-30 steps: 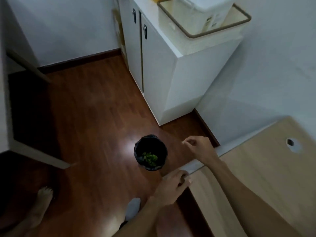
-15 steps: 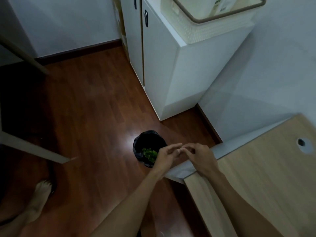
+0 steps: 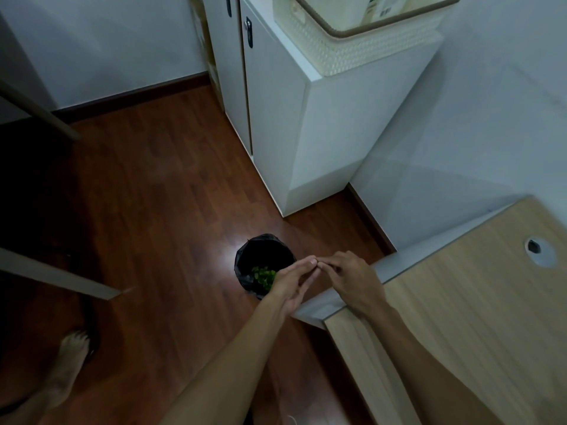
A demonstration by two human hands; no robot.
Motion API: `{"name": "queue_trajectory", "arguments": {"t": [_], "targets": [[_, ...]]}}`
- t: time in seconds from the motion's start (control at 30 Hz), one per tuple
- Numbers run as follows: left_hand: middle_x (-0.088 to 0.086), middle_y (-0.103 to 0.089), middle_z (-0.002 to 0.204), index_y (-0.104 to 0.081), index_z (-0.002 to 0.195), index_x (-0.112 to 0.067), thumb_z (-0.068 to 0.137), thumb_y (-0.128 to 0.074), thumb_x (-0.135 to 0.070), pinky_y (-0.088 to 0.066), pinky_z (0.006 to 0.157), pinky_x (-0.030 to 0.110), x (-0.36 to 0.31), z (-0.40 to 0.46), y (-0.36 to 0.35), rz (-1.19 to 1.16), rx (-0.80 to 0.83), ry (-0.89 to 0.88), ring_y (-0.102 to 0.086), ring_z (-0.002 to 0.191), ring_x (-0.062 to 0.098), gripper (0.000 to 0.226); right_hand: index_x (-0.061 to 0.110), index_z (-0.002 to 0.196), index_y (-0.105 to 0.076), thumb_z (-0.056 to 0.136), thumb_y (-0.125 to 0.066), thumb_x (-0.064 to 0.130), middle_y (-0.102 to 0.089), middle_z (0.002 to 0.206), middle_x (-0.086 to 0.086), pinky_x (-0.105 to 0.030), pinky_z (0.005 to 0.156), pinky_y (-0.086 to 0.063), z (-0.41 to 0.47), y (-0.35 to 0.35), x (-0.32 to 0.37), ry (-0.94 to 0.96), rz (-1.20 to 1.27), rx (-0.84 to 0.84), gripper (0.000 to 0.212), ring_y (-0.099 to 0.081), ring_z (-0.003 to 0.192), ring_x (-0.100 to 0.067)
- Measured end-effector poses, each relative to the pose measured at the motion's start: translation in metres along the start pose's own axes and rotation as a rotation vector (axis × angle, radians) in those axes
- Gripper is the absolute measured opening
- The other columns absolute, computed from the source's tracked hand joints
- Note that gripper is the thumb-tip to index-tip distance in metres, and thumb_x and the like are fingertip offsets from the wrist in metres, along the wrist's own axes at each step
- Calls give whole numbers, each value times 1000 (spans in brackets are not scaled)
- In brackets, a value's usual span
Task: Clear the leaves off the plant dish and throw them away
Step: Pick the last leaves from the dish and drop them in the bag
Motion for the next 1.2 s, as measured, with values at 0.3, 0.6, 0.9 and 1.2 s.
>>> {"name": "queue_trajectory", "arguments": {"t": [0.3,0.6,0.9,1.2], "targets": [[23,-72,96,-72,94,10,78,-70,11,-62,78,31,-34,14,25,390,-149,-104,-74,86,31,16,32,102,-68,95,-45,44,-55,74,16,-18,58,-41,-1,0,2,-75,21,-57,27,-49,67,-2],[9,-71,83,-75,91,-3,79,-67,5,-57,89,45,-78,88,106,994,-340,-203,-71,93,30,17,11,40,-38,90,-54,39,-30,35,2,-34,39,-33,-1,-6,-9,-243,78,-113,59,-27,31,-13],[13,-69,116,-72,107,-18,85,-58,-11,-53,97,39,-56,169,126,1275,-357,-158,-64,109,30,27,12,40,-41,89,-57,31,-36,33,1,-33,39,-38,-1,-3,-14,-271,80,-204,55,-36,31,-16],[14,-59,134,-58,128,-7,92,-55,-12,-43,108,40,-66,148,121,1355,-275,-55,-55,125,31,36,13,41,-41,89,-57,29,-36,35,3,-30,39,-35,-1,3,-12,-284,71,-259,53,-37,32,-15]]}}
Point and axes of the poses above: each hand's wrist, its own z-axis towards the middle knuckle, its own y-axis out of the back of the hand, x = y × z, the point moved 4 cm from there along z, towards the middle knuckle
